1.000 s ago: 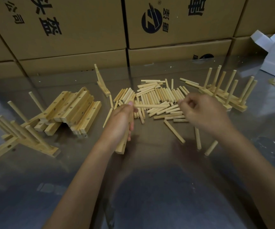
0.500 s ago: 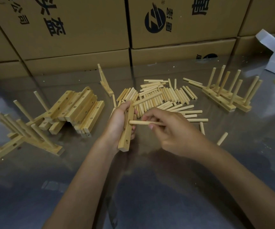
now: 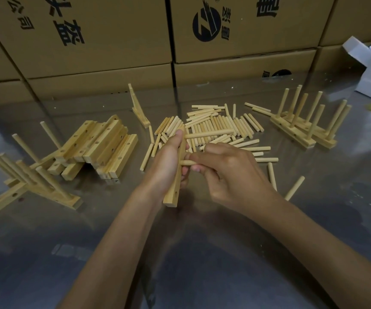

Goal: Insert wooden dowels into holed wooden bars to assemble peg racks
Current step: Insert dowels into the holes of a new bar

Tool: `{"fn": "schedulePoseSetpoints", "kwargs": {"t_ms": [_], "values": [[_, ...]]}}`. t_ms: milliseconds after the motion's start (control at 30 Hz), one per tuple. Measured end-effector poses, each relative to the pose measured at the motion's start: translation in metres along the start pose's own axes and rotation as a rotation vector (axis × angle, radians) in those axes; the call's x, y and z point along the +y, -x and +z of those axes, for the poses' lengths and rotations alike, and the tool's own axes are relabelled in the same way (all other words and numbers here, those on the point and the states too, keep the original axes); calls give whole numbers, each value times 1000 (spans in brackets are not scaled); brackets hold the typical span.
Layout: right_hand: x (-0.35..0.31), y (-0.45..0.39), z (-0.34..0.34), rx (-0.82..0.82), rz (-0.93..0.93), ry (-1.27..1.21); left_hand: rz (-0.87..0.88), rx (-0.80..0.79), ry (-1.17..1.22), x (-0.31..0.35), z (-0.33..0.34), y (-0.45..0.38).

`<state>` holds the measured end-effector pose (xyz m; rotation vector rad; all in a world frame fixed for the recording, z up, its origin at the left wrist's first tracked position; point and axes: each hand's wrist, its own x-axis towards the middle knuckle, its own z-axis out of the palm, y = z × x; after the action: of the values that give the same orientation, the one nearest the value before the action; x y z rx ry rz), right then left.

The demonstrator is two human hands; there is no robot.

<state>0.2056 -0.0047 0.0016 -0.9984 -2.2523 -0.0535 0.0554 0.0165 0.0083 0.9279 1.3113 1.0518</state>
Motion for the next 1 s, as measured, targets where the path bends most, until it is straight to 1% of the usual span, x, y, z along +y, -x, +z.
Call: {"fn": "schedulePoseSetpoints", "kwargs": {"t_ms": [167,300,433,467,533,567,600,633,667,700,733,767,800,833,867,900,933,967,1000], "values": [[-2,1,0,5,7,12,-14,-32,-49,-1,4,4],[-2,2,2,20,70,-52,-1,-21,-84,-2,7,4],[2,0,4,68,159,-163,64,-1,4,3,7,3],[3,-1,4,79,176,-184,84,10,-1,3,6,2],[5,-3,3,89,213,-209,134,40,-103,1,5,-1],[7,-3,2,63,229,-221,159,50,-149,-2,5,-2],[11,-3,0,0,251,-234,177,65,-173,-5,4,-3],[17,-2,-5,-98,287,-254,184,97,-184,-7,3,-4],[27,-1,-12,-199,345,-276,179,148,-187,-8,2,-6],[38,-1,-20,-263,425,-285,166,205,-181,-9,-1,-7],[51,1,-28,-280,518,-247,151,249,-168,-9,-5,-9],[66,4,-37,-285,604,-135,137,269,-153,-8,-9,-11],[80,7,-44,-330,683,33,126,267,-138,-8,-12,-13],[91,10,-51,-426,757,198,114,256,-123,-7,-14,-15],[97,12,-55,-563,815,307,103,246,-110,-7,-14,-15],[102,14,-56,-693,847,338,86,241,-99,-6,-14,-16],[105,15,-55,-767,853,296,65,237,-85,-6,-13,-16],[106,15,-55,-781,842,211,35,229,-60,-5,-12,-16],[103,14,-56,-739,825,89,-1,214,-20,-4,-11,-15]]}}
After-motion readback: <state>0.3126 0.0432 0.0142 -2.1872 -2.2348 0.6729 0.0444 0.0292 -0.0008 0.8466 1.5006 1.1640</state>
